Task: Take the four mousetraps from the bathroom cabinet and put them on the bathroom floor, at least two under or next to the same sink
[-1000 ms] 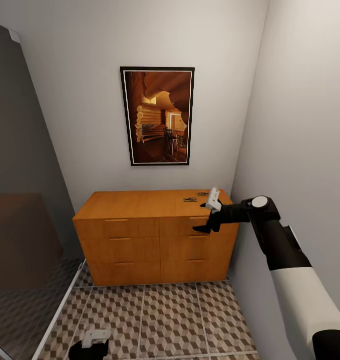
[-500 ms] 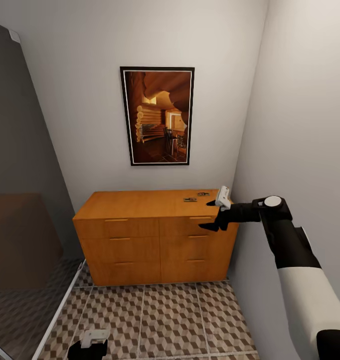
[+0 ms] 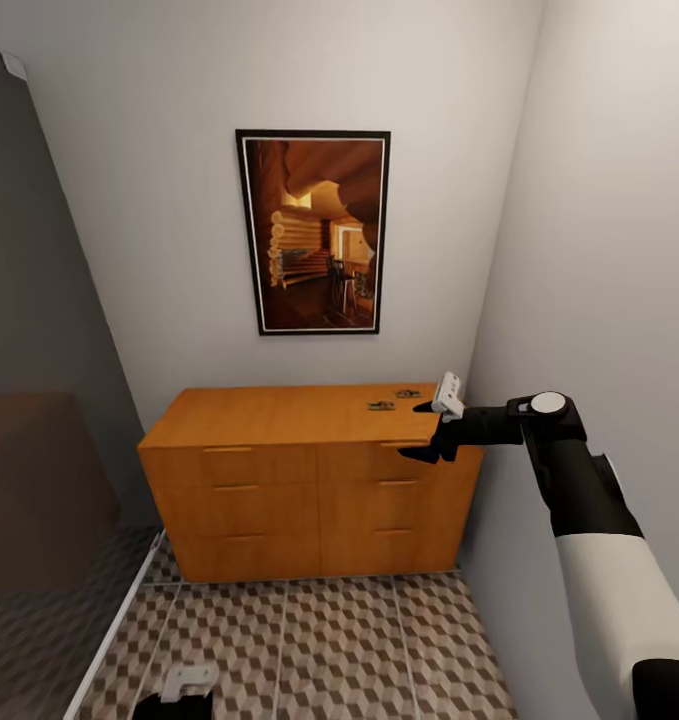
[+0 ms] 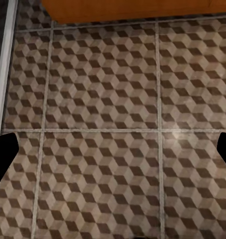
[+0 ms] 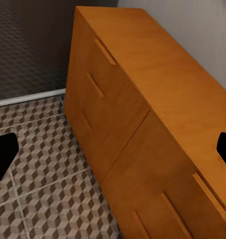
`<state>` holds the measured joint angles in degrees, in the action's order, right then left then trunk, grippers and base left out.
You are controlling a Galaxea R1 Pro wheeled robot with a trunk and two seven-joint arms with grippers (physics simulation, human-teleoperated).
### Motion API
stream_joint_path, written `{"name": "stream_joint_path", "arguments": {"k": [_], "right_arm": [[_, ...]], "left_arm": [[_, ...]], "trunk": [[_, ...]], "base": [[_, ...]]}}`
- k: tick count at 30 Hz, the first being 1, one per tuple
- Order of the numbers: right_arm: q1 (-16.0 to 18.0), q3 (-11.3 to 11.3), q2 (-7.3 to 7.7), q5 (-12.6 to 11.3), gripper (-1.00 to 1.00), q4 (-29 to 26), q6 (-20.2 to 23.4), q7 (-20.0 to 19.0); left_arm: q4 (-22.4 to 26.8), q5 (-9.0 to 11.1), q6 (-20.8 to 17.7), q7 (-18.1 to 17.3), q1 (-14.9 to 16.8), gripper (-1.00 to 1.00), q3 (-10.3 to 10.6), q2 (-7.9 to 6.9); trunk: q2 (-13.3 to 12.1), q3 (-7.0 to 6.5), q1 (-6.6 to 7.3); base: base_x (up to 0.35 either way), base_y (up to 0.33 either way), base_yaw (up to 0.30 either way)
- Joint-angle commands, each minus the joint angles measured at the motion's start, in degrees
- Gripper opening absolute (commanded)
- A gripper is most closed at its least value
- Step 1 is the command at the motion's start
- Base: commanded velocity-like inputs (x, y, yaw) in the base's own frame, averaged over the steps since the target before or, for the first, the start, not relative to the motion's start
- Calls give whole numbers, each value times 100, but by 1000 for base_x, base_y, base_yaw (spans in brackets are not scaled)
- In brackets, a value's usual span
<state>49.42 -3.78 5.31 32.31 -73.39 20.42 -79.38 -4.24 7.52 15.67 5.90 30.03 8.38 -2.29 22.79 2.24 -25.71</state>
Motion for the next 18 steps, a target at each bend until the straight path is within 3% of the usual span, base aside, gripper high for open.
{"name": "stream_joint_path", "arguments": {"k": [1,5,11,18], "right_arm": [[6,-6,-2,20,100,-3,66,-27],[5,-12,-3,21,100,6,74,-17],[6,-25,-4,22,100,84,72,14],[6,-34,-4,28,100,375,45,148]], "left_arm": [[-24,57,21,-1,12,100,50,2],[-30,60,-149,7,12,100,50,1],[-37,65,-952,-4,-13,100,51,-9],[-38,65,-1218,-9,-482,100,50,-31]], "trunk": [[13,14,-7],[13,14,-7],[13,14,-7],[13,14,-7]], "base": [[314,0,0],[316,0,0],[201,0,0],[31,0,0]]}}
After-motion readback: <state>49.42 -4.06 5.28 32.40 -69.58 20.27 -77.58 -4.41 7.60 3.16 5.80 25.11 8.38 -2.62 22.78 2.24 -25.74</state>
